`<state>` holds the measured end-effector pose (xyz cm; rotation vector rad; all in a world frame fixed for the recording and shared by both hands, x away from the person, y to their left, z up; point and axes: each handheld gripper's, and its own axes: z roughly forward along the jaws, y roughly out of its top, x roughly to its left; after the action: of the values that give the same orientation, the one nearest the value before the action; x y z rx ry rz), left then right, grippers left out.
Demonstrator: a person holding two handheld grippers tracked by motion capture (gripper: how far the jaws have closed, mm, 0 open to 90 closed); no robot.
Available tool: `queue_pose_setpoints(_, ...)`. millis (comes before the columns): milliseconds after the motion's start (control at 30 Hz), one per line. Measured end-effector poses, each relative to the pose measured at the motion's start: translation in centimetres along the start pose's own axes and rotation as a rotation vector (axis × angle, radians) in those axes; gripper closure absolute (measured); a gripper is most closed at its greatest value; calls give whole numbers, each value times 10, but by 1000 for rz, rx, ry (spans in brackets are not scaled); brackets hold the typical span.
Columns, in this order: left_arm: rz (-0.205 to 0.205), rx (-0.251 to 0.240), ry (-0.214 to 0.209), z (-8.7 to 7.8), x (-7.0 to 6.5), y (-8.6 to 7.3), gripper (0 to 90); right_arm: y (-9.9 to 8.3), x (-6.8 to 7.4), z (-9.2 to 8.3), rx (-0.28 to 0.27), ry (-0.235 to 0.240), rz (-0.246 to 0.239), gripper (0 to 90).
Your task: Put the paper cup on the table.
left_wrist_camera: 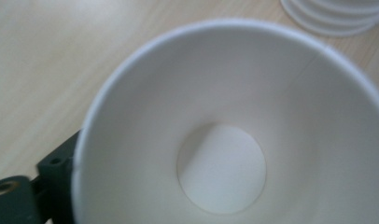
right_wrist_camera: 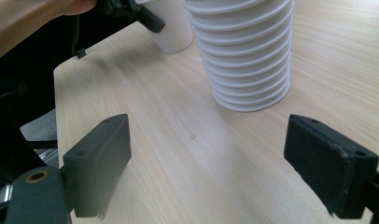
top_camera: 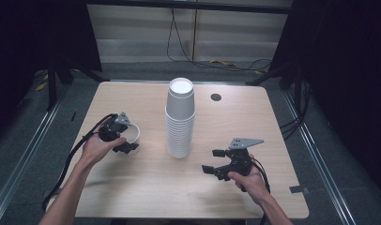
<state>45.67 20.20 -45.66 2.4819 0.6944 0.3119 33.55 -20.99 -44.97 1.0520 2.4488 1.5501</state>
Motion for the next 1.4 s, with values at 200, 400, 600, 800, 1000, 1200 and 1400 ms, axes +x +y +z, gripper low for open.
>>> queue_pose_setpoints(200,-19,-11,16,-2,2,-12,117,0,0,0,1,2,0,147)
queue_pose_setpoints(400,-37,-35,14,-7,0,-24,134,0,0,0,0,0,1,147)
queue_pose_setpoints(600,-70,-47,10,-16,2,-39,149,0,-1,-2,-7,-9,1,147)
queue_pose_setpoints(800,-79,-64,19,-16,-1,-44,150,0,-1,0,-1,-5,5,147)
queue_pose_setpoints(1000,-127,-63,12,-17,4,-57,157,0,-1,0,-2,-5,7,147)
queue_pose_setpoints(1200,-144,-86,14,-19,-1,-65,179,-1,-1,1,3,-4,8,147)
queue_pose_setpoints(1400,-173,-122,14,-30,-1,-77,172,-1,-1,0,0,-7,10,147)
